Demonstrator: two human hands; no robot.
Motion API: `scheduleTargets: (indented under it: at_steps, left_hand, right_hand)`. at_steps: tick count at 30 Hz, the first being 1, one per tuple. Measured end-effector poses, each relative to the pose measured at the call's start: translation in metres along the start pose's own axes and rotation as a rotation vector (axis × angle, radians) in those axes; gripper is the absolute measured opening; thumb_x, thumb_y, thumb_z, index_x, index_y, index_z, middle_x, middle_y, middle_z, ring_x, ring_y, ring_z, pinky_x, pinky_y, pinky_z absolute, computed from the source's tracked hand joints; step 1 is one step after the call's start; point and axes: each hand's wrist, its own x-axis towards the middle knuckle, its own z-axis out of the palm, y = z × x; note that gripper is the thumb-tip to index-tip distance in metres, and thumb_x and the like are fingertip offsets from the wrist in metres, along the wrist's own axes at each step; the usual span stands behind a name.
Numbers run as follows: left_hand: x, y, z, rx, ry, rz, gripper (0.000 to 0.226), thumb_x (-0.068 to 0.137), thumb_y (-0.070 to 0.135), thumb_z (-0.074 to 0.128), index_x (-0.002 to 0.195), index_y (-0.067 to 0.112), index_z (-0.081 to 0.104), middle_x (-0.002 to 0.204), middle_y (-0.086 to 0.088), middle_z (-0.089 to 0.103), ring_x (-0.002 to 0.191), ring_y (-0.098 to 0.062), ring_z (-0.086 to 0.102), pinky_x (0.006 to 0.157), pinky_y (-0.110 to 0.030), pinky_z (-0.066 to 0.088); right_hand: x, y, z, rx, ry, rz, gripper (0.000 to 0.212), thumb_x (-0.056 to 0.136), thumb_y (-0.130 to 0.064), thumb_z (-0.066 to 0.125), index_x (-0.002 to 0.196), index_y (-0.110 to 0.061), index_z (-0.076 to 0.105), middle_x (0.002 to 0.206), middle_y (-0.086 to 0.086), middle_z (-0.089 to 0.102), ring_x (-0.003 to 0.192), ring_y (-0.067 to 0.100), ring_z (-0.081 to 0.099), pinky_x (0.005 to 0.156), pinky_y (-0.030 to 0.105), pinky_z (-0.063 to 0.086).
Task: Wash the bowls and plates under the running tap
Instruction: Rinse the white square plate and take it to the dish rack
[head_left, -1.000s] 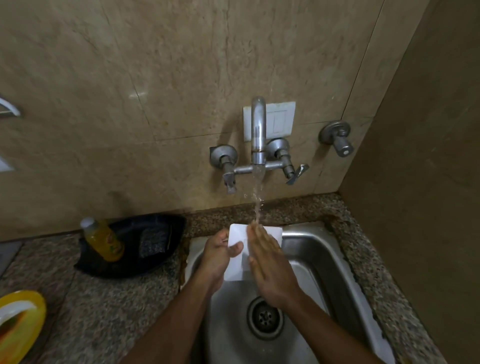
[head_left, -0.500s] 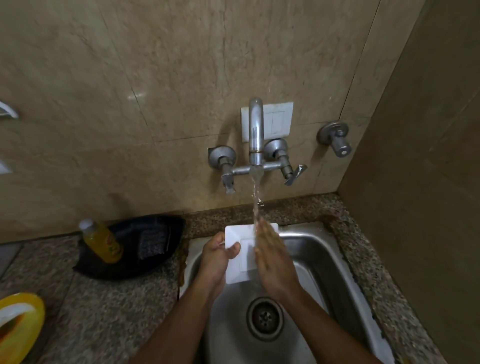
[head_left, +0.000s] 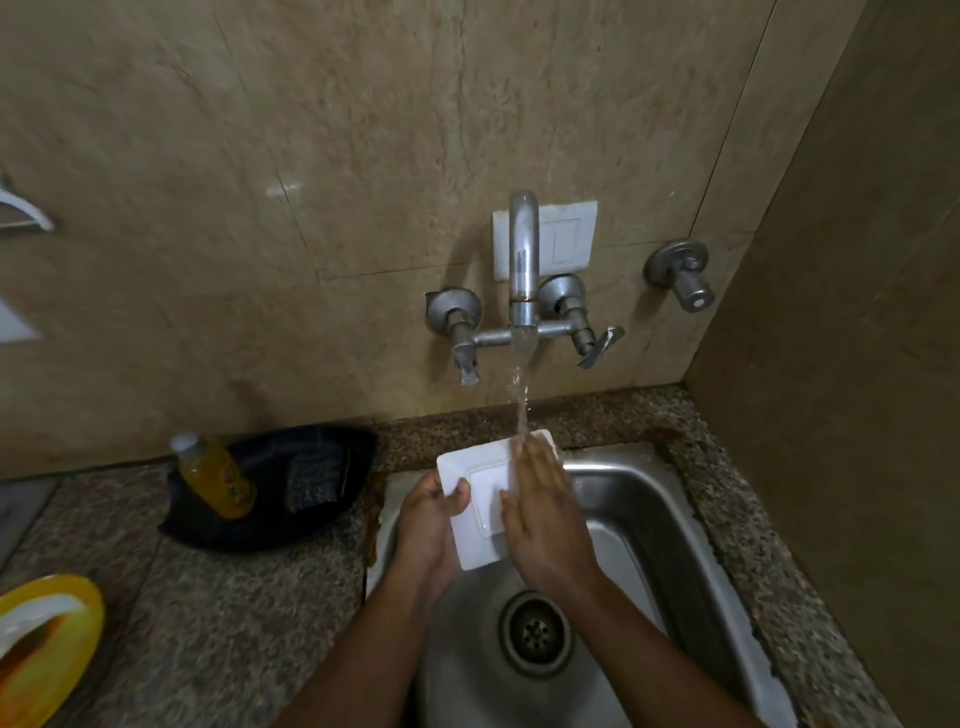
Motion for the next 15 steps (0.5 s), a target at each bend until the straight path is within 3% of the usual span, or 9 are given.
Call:
scheduleTargets:
  at_steps: [2, 6, 9, 11, 13, 15]
  left_hand:
    - [-0.001, -0.004, -0.006, -0.024, 0.016, -0.009, 0.022, 0.095, 0.009, 0.054, 0.115, 0.009, 0.064, 0.105, -0.017, 0.073, 0.093, -0.036, 0.069, 0.074, -0.043, 0.055]
    - [-0.002, -0.005, -0.01, -0.083, 0.052, -0.024, 0.018, 0.098, 0.009, 0.051, 0.109, 0.008, 0.064, 0.102, -0.016, 0.073, 0.083, -0.029, 0.071, 0.065, -0.037, 0.056]
    - [0.005, -0.002, -0.017, -0.123, 0.076, -0.043, 0.019, 0.098, 0.01, 0.051, 0.113, 0.008, 0.064, 0.107, -0.019, 0.071, 0.092, -0.035, 0.068, 0.076, -0.044, 0.054]
    - [0.006, -0.002, -0.019, -0.12, 0.09, -0.059, 0.02, 0.098, 0.01, 0.051, 0.113, 0.009, 0.064, 0.108, -0.018, 0.071, 0.097, -0.037, 0.066, 0.082, -0.048, 0.053]
    - [0.007, -0.002, -0.018, -0.122, 0.068, -0.065, 0.023, 0.098, 0.01, 0.051, 0.118, 0.007, 0.062, 0.111, -0.019, 0.07, 0.099, -0.037, 0.066, 0.084, -0.048, 0.053]
    - [0.009, 0.002, -0.015, -0.129, 0.065, -0.062, 0.018, 0.098, 0.009, 0.051, 0.111, 0.009, 0.063, 0.106, -0.017, 0.071, 0.095, -0.035, 0.067, 0.083, -0.049, 0.053]
  right_hand:
    - [-0.014, 0.006, 0.004, -0.019, -0.061, -0.059, 0.065, 0.098, -0.049, 0.015, 0.157, -0.025, 0.001, 0.161, -0.011, -0.01, 0.148, 0.002, -0.01, 0.122, 0.031, 0.002]
    - [0.007, 0.005, 0.0, 0.083, -0.066, 0.02, 0.059, 0.104, -0.039, 0.028, 0.156, -0.024, 0.005, 0.162, -0.01, 0.0, 0.148, 0.003, -0.002, 0.123, 0.035, 0.012]
    - [-0.005, 0.006, -0.002, 0.0, -0.134, -0.068, 0.063, 0.101, -0.047, 0.019, 0.156, -0.026, -0.003, 0.161, -0.012, -0.011, 0.147, 0.0, -0.01, 0.122, 0.026, 0.001]
    - [-0.015, 0.015, -0.003, -0.036, -0.177, -0.108, 0.065, 0.098, -0.05, 0.013, 0.156, -0.027, -0.003, 0.16, -0.014, -0.012, 0.146, -0.004, -0.011, 0.122, 0.026, 0.002]
    - [-0.003, 0.017, -0.004, -0.03, -0.157, -0.077, 0.062, 0.101, -0.046, 0.019, 0.156, -0.027, -0.003, 0.16, -0.015, -0.011, 0.145, -0.003, -0.01, 0.122, 0.025, 0.002]
    - [0.012, 0.006, -0.008, -0.012, -0.143, -0.035, 0.061, 0.105, -0.04, 0.025, 0.155, -0.028, -0.006, 0.157, -0.016, -0.014, 0.143, -0.004, -0.013, 0.116, 0.016, -0.007]
